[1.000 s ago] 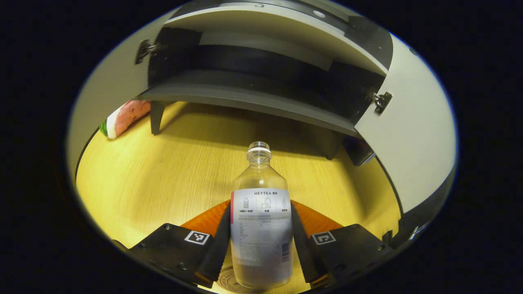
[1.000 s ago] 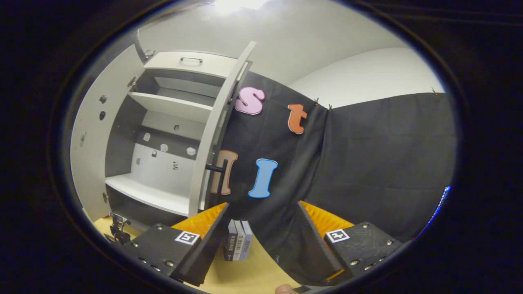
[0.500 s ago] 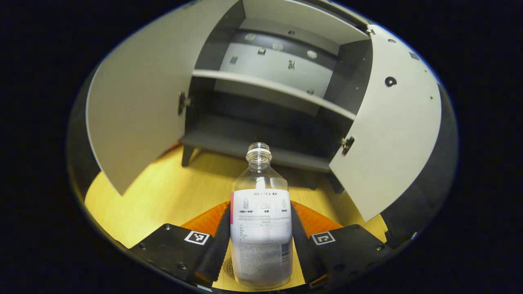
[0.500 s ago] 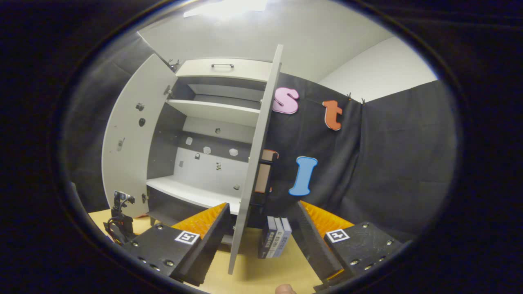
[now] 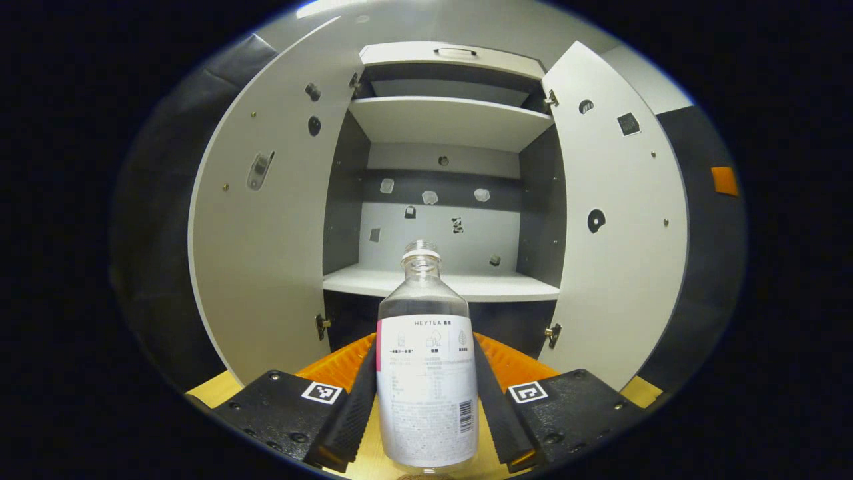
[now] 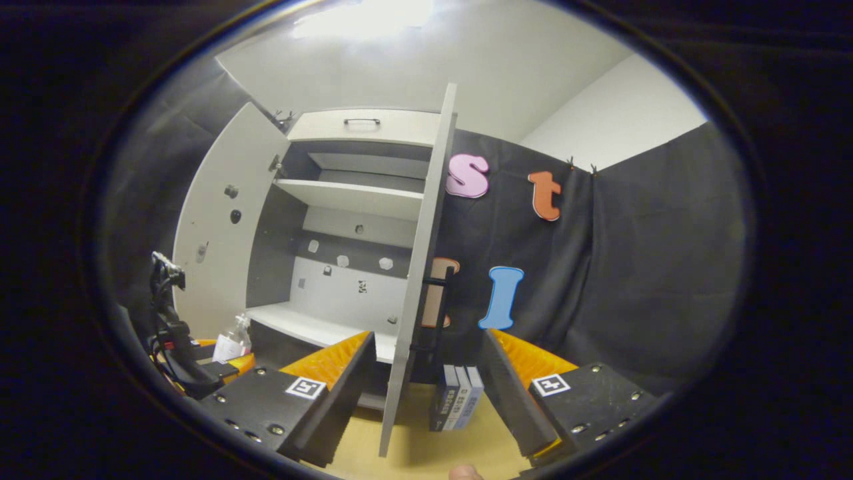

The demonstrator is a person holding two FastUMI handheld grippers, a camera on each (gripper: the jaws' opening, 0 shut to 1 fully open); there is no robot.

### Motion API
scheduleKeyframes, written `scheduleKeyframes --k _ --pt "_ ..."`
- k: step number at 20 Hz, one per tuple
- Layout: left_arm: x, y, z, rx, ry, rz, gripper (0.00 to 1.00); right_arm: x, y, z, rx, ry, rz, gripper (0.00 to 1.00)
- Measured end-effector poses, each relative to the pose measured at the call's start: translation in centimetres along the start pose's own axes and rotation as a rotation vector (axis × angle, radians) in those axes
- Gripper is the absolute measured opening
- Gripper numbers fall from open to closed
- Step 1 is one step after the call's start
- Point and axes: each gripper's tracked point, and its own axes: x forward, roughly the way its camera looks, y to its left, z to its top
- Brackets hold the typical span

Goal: Grasp the bottle in the cabinet with the left hand and place it on the coaster, then close the right door with the right hand and the left door with the left hand.

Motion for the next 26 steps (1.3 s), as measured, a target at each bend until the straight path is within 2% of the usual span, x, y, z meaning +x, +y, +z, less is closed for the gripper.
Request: scheduleKeyframes --k 6,17,19,23,26 --pt "0.9 -1.4 4.2 -0.041 -0.099 -0.034 0.77 0.1 -1.0 0.7 -0.005 -0.025 -0.047 0.99" --pt "2.5 -1.7 5.3 -0.089 -0.137 -0.064 0.77 0.6 -0.7 1.8 -0.018 -0.065 -0.075 0.94" --pt "2.7 -0.8 4.0 -0.044 -0.105 -0.047 0.77 0.6 -0.6 2.1 -0.018 -0.076 -0.076 0.96" --pt "2.5 -0.1 -0.1 -0.044 -0.019 -0.045 0.75 0.9 -0.3 1.9 -0.025 -0.072 -0.07 0.94" --pt "2.0 1.0 -5.7 -0.043 0.099 -0.014 0.75 0.9 0.0 1.6 -0.034 -0.06 -0.057 0.96"
